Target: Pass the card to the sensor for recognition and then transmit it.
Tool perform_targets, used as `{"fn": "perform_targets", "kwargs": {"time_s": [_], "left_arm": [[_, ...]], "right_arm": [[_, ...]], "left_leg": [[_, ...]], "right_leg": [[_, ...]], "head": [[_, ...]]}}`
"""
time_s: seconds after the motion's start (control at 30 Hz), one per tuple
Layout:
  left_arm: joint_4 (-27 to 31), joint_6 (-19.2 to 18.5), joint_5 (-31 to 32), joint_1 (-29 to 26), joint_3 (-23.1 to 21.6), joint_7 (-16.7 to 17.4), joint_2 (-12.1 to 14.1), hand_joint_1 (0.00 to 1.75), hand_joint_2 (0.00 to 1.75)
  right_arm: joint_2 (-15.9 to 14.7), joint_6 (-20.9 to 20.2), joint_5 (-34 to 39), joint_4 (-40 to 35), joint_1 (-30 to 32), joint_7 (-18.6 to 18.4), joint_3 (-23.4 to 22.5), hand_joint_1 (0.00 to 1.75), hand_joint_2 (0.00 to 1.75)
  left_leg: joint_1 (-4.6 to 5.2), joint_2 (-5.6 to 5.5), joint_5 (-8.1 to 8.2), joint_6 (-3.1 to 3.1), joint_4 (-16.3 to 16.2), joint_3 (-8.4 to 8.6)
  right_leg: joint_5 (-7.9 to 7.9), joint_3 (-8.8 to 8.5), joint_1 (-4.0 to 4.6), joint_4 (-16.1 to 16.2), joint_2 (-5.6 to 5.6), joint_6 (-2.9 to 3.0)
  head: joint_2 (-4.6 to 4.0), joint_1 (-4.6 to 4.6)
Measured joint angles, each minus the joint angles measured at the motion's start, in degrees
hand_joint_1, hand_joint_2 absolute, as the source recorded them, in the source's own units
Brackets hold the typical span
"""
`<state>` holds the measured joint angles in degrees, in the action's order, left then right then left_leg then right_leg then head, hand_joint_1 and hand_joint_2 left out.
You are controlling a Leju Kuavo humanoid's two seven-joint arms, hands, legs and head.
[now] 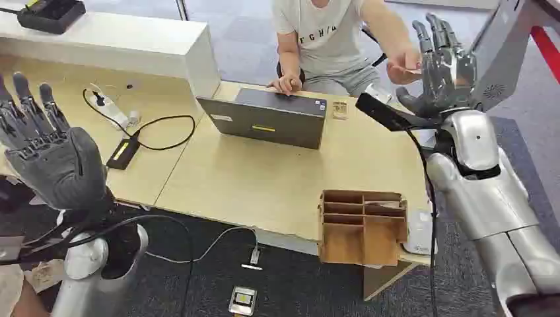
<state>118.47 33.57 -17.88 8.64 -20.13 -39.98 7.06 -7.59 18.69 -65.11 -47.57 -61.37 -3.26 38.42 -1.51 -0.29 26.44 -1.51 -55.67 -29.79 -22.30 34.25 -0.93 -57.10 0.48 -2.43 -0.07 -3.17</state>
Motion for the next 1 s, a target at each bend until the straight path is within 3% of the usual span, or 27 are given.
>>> {"fn": "perform_targets", "kwargs": {"time_s": [0.53,0.57,0.6,0.67,1.0], "left_arm": [[-1.7,-1.8,-0.6,0.1,-0.1,0.0,-1.6,0.00,1.75],[-1.7,-1.8,-0.5,0.1,-0.1,0.0,-1.7,0.00,1.75],[-1.7,-1.8,-0.5,0.0,-0.1,0.0,-1.7,0.00,1.75],[-1.7,-1.8,-0.5,-0.1,-0.1,0.0,-1.8,0.00,1.75],[-1.9,-2.5,-0.5,-0.1,-0.1,0.0,-2.2,0.00,1.75]], "right_arm": [[1.4,-3.6,-1.9,11.4,-1.1,-2.9,6.2,0.02,1.75],[1.4,-3.8,-1.9,11.7,-1.2,-3.2,6.4,0.21,1.75],[1.4,-3.9,-1.8,12.1,-1.2,-3.4,6.5,1.59,1.75],[1.4,-4.1,-1.6,12.6,-1.2,-3.7,6.7,1.75,1.75],[1.2,-5.0,-1.2,14.9,-1.4,-3.9,7.7,1.75,1.75]], "left_leg": [[0.02,0.01,0.01,0.01,0.0,-0.01],[0.02,0.01,0.01,0.01,0.0,-0.01],[0.02,0.01,0.01,0.01,0.0,-0.01],[0.02,0.01,0.01,0.01,0.0,-0.01],[0.03,0.01,0.01,0.01,0.0,-0.01]], "right_leg": [[0.01,0.02,-0.02,0.0,0.02,-0.01],[0.01,0.02,-0.01,0.0,0.02,-0.01],[0.01,0.02,-0.01,0.0,0.02,-0.01],[0.01,0.01,-0.01,0.0,0.02,-0.01],[0.01,0.02,-0.02,0.0,0.02,-0.01]], "head": [[0.00,-0.02],[0.00,-0.02],[0.00,-0.02],[0.00,0.00],[0.00,0.00]]}}
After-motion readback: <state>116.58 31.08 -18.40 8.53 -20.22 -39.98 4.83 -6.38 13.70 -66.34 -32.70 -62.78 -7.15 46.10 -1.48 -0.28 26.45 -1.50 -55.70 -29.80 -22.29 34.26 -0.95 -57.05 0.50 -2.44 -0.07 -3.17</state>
